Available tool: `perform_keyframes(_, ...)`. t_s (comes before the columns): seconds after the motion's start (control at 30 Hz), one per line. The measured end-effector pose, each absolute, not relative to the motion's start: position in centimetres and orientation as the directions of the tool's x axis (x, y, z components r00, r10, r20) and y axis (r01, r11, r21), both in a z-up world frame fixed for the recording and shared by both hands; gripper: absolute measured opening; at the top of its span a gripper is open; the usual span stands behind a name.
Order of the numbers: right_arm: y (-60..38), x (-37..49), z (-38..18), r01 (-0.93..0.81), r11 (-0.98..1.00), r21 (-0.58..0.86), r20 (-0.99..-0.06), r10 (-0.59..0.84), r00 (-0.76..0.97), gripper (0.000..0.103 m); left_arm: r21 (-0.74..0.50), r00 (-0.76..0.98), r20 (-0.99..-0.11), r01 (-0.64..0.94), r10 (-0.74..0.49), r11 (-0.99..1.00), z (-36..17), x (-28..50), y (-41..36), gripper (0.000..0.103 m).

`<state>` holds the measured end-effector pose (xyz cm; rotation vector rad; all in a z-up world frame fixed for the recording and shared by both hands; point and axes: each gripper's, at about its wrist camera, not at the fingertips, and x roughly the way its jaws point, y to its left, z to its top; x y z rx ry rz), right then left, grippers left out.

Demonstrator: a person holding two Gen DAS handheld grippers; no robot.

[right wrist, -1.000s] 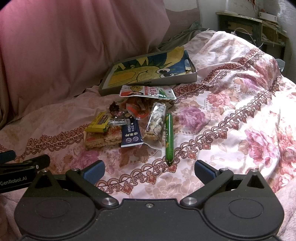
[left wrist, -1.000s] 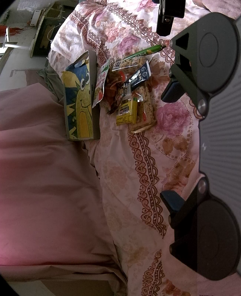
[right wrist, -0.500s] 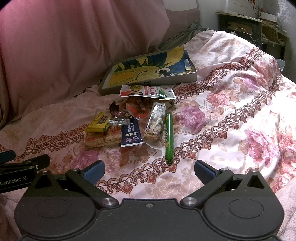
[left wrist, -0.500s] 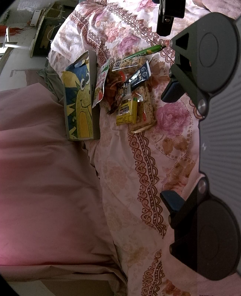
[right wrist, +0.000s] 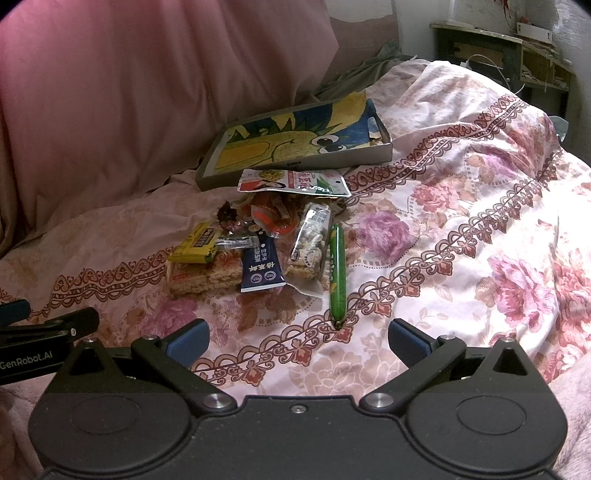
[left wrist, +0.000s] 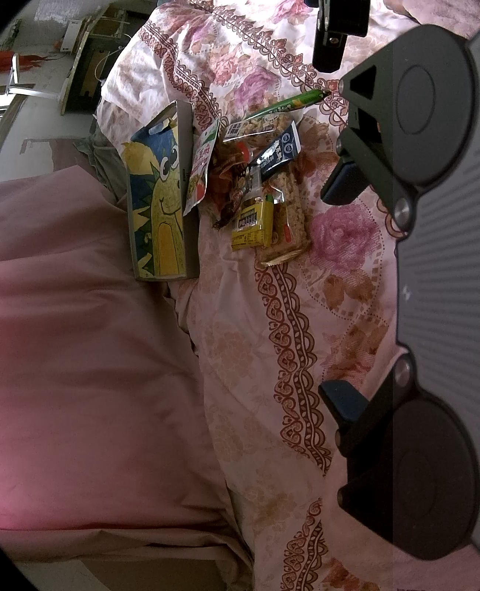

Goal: Organize snacks

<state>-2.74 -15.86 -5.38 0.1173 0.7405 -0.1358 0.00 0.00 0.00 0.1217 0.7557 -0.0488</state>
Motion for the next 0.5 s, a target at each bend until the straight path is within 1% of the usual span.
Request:
perform_keyframes(0.27, -16.3, -2.4, -5.7, 0.157, 0.984, 0.079, -0.704, -0.056, 0.708, 0.103, 0.086, 0.718, -0.696, 0.088, -0.003, 0.992, 0.1, 0.0, -0.1, 0.103)
perform_keyframes(0.5, -17.1, -1.8, -5.1, 0.178, 0.973, 0.149, -0.705, -0.022, 0.709, 0.103, 0.012, 0.677, -0.734, 0.107, -0.064, 0.994, 0.7, 2.2, 0.7, 0.103)
